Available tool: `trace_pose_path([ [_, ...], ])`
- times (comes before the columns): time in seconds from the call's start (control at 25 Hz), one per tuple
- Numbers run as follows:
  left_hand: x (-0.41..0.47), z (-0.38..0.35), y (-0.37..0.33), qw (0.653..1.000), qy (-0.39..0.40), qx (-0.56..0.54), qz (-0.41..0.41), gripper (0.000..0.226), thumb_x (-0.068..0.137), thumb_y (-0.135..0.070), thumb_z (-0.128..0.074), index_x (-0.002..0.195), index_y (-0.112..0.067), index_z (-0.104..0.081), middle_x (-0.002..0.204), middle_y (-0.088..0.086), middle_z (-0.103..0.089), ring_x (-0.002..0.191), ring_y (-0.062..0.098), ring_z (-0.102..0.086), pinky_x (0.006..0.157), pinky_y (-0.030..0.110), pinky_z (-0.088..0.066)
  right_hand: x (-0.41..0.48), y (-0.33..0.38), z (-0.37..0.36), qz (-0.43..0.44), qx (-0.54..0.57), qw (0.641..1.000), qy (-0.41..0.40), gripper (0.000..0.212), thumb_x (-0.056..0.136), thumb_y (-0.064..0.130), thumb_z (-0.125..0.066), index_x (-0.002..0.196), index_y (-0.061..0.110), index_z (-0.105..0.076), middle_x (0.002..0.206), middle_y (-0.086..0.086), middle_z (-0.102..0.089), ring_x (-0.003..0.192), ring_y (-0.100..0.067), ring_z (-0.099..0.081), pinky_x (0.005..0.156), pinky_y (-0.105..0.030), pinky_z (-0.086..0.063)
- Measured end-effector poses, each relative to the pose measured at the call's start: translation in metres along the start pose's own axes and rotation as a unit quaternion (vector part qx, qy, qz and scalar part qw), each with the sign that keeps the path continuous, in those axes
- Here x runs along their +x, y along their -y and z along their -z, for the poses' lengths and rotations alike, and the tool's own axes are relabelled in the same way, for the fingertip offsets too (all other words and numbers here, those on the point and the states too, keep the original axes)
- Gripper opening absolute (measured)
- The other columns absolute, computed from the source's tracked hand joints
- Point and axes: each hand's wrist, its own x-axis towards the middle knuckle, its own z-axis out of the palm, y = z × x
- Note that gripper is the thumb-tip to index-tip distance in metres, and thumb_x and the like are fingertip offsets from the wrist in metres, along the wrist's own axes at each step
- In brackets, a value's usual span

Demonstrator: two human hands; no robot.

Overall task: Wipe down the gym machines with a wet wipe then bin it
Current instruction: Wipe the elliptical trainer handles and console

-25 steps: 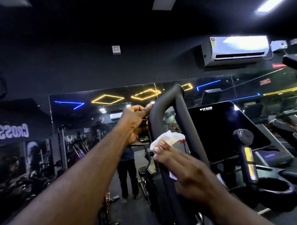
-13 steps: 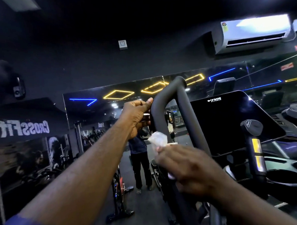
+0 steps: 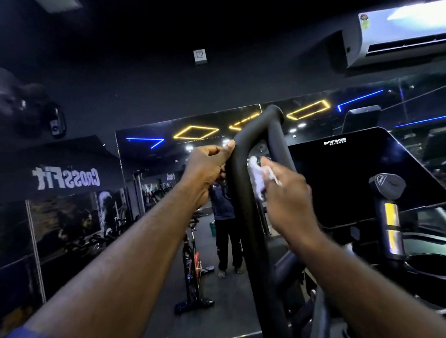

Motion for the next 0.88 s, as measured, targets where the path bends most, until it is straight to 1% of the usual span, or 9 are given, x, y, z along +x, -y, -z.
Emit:
trace_pose_path([
  [0.08,-0.004,0.001,0.001,1.0,0.001,-0.007,-0.004,0.03,0.098,-0.032,-0.072,0.107,-0.004,-0.076,0.089,0.009,-0.077,0.072,0.015,-0.066,0.065,0.03,-0.056,0.026,0.004,-0.012,-0.025,0.013,0.999,0.032,0.03,0.107,0.013,-0.048,0.123,0.017,-0.073,0.11,-0.001,-0.077,0.101,-0.019,-0.073,0.081,-0.023,-0.058],
  [0.16,-0.005,0.002,0.006,1.0,-0.004,-0.014,-0.006,0.028,0.099,-0.028,-0.071,0.109,-0.002,-0.075,0.085,0.007,-0.074,0.069,0.013,-0.064,0.062,0.026,-0.055,-0.007,0.002,-0.016,0.007,0.003,0.999,0.045,0.04,0.106,0.006,-0.049,0.14,0.016,-0.065,0.13,0.002,-0.071,0.117,-0.004,-0.067,0.102,-0.019,-0.052],
  [0.28,-0.007,0.002,0.01,1.0,-0.01,-0.02,-0.004,0.027,0.098,-0.029,-0.071,0.11,-0.005,-0.075,0.089,0.005,-0.074,0.073,0.011,-0.066,0.065,0.025,-0.055,-0.102,-0.009,0.009,0.08,-0.041,0.993,0.08,0.058,0.1,-0.008,-0.056,0.153,0.017,-0.051,0.151,0.008,-0.052,0.138,0.009,-0.045,0.117,-0.018,-0.036],
  [0.36,-0.007,0.002,0.011,0.999,-0.01,-0.04,0.006,0.026,0.097,-0.029,-0.073,0.107,-0.005,-0.076,0.09,0.006,-0.074,0.075,0.014,-0.066,0.067,0.028,-0.056,-0.107,-0.02,0.019,0.179,-0.112,0.972,0.108,0.066,0.092,-0.016,-0.057,0.151,0.014,-0.053,0.154,0.003,-0.052,0.145,-0.003,-0.044,0.118,-0.031,-0.041],
  [0.48,-0.013,0.006,0.006,0.994,0.029,-0.096,0.036,0.018,0.095,-0.024,-0.075,0.098,-0.006,-0.075,0.084,0.008,-0.074,0.072,0.017,-0.066,0.072,0.033,-0.055,-0.043,-0.006,0.006,0.253,-0.168,0.942,0.145,0.056,0.092,-0.005,-0.049,0.146,0.006,-0.057,0.155,-0.005,-0.051,0.152,-0.014,-0.037,0.122,-0.033,-0.035],
  [0.6,-0.019,0.017,0.009,0.988,0.073,-0.124,0.064,0.012,0.093,-0.023,-0.076,0.091,-0.01,-0.076,0.086,0.007,-0.075,0.08,0.02,-0.069,0.08,0.036,-0.056,-0.037,-0.012,0.001,0.335,-0.265,0.879,0.21,0.051,0.089,-0.003,-0.042,0.135,0.002,-0.064,0.152,-0.011,-0.056,0.154,-0.022,-0.032,0.121,-0.044,-0.038],
  [0.72,-0.022,0.016,0.018,0.98,0.079,-0.165,0.073,0.016,0.091,-0.023,-0.077,0.098,-0.009,-0.074,0.097,0.009,-0.074,0.096,0.025,-0.066,0.096,0.041,-0.056,-0.094,-0.035,0.034,0.376,-0.279,0.843,0.264,0.048,0.089,-0.007,-0.059,0.135,0.004,-0.064,0.155,-0.006,-0.053,0.155,-0.022,-0.033,0.12,-0.046,-0.038],
  [0.8,-0.021,0.016,0.023,0.977,0.081,-0.186,0.066,0.016,0.094,-0.022,-0.075,0.1,-0.008,-0.072,0.095,0.009,-0.072,0.092,0.025,-0.062,0.085,0.036,-0.057,-0.094,-0.03,0.043,0.399,-0.28,0.831,0.27,0.051,0.089,-0.009,-0.061,0.138,0.004,-0.063,0.156,-0.006,-0.051,0.154,-0.022,-0.034,0.117,-0.048,-0.042],
  [0.88,-0.018,0.016,0.025,0.974,0.102,-0.194,0.062,0.016,0.096,-0.023,-0.073,0.098,-0.007,-0.07,0.086,0.007,-0.071,0.08,0.021,-0.062,0.071,0.031,-0.055,-0.057,-0.012,0.023,0.377,-0.282,0.854,0.222,0.052,0.088,-0.012,-0.061,0.138,0.002,-0.062,0.154,-0.011,-0.052,0.154,-0.024,-0.035,0.121,-0.049,-0.038],
])
